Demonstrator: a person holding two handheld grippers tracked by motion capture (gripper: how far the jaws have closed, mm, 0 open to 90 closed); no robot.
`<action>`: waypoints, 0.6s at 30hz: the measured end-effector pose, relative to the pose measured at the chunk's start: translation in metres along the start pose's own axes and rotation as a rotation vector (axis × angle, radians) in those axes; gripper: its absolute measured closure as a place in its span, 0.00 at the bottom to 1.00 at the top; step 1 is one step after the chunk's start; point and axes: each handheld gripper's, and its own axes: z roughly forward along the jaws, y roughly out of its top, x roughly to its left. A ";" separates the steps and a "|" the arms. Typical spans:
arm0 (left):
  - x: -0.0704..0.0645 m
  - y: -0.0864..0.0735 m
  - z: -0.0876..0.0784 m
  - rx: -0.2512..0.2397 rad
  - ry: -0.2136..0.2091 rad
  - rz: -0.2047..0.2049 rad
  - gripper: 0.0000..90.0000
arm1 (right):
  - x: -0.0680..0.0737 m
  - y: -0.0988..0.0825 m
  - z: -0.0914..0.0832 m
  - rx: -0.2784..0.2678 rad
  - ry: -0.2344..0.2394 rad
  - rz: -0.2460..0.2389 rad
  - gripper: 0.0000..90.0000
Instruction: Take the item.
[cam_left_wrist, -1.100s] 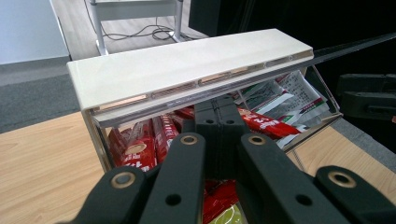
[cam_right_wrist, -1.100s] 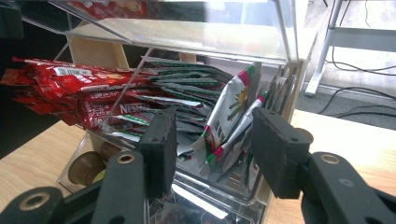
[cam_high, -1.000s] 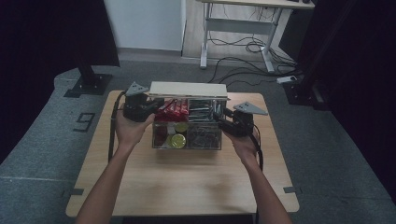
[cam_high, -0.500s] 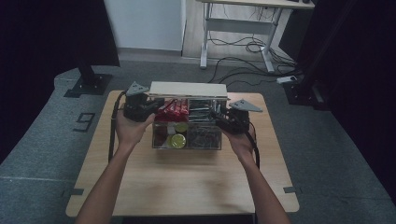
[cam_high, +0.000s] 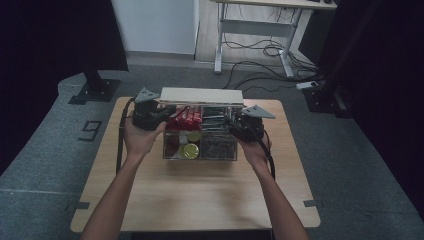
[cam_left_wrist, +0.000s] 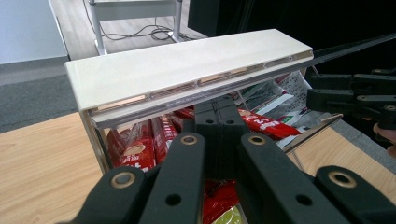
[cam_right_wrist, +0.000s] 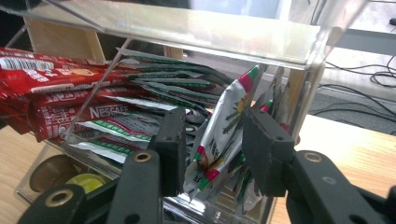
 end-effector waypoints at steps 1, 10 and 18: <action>0.000 0.000 0.000 0.000 0.000 0.000 1.00 | 0.001 0.000 0.001 0.000 -0.005 -0.010 0.67; 0.000 0.000 0.000 0.001 -0.001 0.000 1.00 | 0.003 0.002 0.003 0.022 -0.046 -0.047 0.83; 0.000 0.000 0.000 -0.001 -0.001 -0.001 1.00 | 0.000 0.002 -0.002 0.010 -0.042 -0.046 0.98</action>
